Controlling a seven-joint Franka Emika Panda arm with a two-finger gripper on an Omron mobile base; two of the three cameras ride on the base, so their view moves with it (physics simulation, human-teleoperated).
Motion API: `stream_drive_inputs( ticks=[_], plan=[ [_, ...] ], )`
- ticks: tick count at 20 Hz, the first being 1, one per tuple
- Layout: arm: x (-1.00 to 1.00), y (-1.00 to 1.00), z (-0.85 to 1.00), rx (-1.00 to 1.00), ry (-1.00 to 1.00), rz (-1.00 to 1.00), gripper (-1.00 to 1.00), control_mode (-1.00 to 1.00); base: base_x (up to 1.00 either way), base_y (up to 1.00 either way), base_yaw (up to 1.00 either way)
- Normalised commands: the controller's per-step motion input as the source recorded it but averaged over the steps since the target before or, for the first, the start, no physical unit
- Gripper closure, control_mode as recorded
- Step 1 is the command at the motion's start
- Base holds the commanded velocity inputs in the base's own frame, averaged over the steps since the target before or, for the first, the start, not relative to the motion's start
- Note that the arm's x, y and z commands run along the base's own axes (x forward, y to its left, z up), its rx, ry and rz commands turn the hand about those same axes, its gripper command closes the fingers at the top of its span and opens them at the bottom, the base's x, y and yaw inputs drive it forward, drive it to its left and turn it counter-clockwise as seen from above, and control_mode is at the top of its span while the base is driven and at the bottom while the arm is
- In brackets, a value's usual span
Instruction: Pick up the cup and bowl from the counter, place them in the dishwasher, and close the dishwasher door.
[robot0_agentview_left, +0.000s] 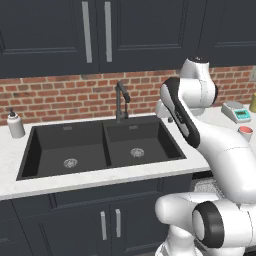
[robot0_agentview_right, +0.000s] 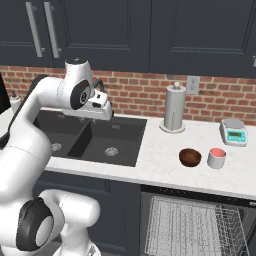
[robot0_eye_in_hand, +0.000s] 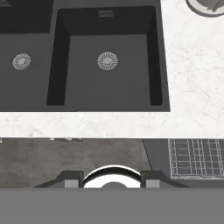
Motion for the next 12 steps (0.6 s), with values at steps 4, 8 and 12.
stream_drive_inputs(
  ticks=[4, 8, 12],
  plan=[
    [-0.26, 0.00, 0.00, 0.00, -0.01, 0.00, -1.00, -1.00, 0.00, 0.00, 0.00],
    [-0.78, 0.00, -0.20, -0.07, 0.01, 0.00, -1.00, -1.00, 0.00, 0.00, 0.00],
    [-0.68, 0.00, -0.65, -0.13, 0.00, 0.00, -1.00, -1.00, 0.00, 0.00, 0.00]
  ],
)
